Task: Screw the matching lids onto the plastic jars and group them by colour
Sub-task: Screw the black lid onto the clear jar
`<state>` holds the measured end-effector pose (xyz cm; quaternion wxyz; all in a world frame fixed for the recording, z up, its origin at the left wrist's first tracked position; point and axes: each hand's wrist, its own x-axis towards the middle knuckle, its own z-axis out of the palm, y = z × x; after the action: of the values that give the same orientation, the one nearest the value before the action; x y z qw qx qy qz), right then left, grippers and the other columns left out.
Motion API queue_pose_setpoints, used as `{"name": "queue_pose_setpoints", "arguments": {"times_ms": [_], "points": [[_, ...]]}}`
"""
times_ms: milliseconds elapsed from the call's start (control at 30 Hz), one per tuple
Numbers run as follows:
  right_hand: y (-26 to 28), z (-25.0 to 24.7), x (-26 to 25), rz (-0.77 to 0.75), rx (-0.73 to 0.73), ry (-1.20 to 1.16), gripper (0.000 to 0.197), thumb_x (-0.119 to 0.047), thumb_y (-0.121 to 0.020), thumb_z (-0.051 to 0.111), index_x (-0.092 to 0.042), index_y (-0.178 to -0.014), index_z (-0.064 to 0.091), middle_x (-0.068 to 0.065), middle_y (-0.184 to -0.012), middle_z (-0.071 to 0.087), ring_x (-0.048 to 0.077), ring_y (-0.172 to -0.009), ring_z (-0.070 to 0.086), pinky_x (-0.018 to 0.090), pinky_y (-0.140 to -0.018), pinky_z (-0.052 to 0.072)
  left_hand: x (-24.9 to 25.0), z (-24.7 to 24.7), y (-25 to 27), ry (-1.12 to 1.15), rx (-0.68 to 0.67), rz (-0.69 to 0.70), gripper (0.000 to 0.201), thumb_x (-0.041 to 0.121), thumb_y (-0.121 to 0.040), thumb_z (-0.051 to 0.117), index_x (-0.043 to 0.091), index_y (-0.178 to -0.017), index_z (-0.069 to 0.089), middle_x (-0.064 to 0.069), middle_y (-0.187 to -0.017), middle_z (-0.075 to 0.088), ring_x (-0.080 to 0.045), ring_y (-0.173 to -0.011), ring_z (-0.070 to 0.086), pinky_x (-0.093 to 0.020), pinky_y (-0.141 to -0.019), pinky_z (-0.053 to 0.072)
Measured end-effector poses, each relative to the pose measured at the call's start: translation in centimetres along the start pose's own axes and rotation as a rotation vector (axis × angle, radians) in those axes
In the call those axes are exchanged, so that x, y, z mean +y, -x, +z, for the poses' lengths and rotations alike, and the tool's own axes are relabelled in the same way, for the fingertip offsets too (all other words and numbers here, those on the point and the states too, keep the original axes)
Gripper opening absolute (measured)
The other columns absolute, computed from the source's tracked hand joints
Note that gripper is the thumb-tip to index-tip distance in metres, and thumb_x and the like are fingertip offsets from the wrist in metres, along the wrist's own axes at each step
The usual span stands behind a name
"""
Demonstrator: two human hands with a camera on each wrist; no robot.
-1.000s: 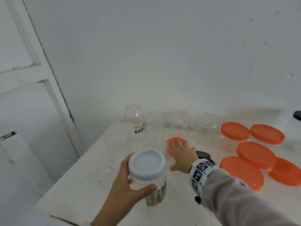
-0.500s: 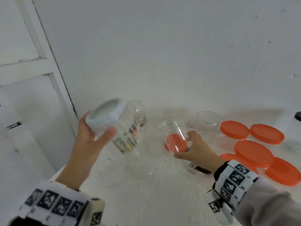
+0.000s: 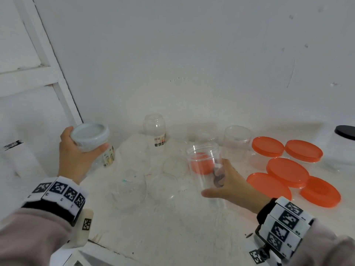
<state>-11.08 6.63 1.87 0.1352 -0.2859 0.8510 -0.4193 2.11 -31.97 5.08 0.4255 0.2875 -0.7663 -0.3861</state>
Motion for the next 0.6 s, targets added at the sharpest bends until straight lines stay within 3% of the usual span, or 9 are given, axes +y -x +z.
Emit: {"name": "queue_pose_setpoints", "arguments": {"times_ms": [133,300,400,500,600], "points": [[1.0,-0.2,0.3,0.032,-0.052,0.006,0.087,-0.06,-0.055,0.084,-0.033,-0.119,0.032,-0.013,-0.109,0.046,0.005,-0.096,0.052,0.015,-0.069,0.04,-1.6,0.9,0.6,-0.063,-0.021,-0.042,0.1,0.041,-0.057,0.089,0.026,-0.138,0.031,-0.004,-0.134,0.048,-0.029,-0.118,0.048,-0.041,-0.093,0.041],[2.2,-0.4,1.0,0.041,-0.065,-0.001,0.096,-0.064,-0.056,0.08,-0.03,-0.131,0.031,-0.009,-0.113,0.05,0.005,-0.1,0.054,0.018,-0.077,0.045,-2.7,1.4,1.0,-0.096,-0.027,-0.085,0.1,0.032,-0.059,0.091,0.017,-0.138,0.031,-0.009,-0.134,0.047,-0.031,-0.118,0.048,-0.041,-0.091,0.041],[2.8,-0.5,1.7,0.053,-0.075,0.018,0.09,-0.061,-0.058,0.081,-0.03,-0.127,0.03,-0.005,-0.113,0.051,0.01,-0.101,0.055,0.025,-0.083,0.051,-3.3,1.3,1.0,-0.103,-0.028,-0.13,0.096,0.03,-0.059,0.091,0.015,-0.135,0.034,-0.012,-0.132,0.047,-0.033,-0.116,0.049,-0.04,-0.087,0.042],[3.3,-0.7,2.5,0.06,-0.103,0.013,0.09,-0.055,-0.059,0.084,-0.033,-0.126,0.028,-0.011,-0.119,0.049,0.003,-0.106,0.051,0.018,-0.084,0.045,-3.4,1.0,0.9,-0.126,-0.037,-0.153,0.096,0.029,-0.058,0.091,0.015,-0.133,0.033,-0.013,-0.132,0.044,-0.034,-0.117,0.047,-0.047,-0.091,0.046],[3.9,-0.6,3.4,0.039,-0.12,-0.058,0.096,-0.047,-0.058,0.088,-0.048,-0.127,0.022,-0.019,-0.127,0.047,-0.004,-0.111,0.048,0.009,-0.08,0.041,-3.3,0.8,0.9,-0.183,-0.047,-0.158,0.102,0.03,-0.056,0.092,0.014,-0.136,0.031,-0.017,-0.135,0.038,-0.038,-0.121,0.042,-0.055,-0.096,0.043]]}}
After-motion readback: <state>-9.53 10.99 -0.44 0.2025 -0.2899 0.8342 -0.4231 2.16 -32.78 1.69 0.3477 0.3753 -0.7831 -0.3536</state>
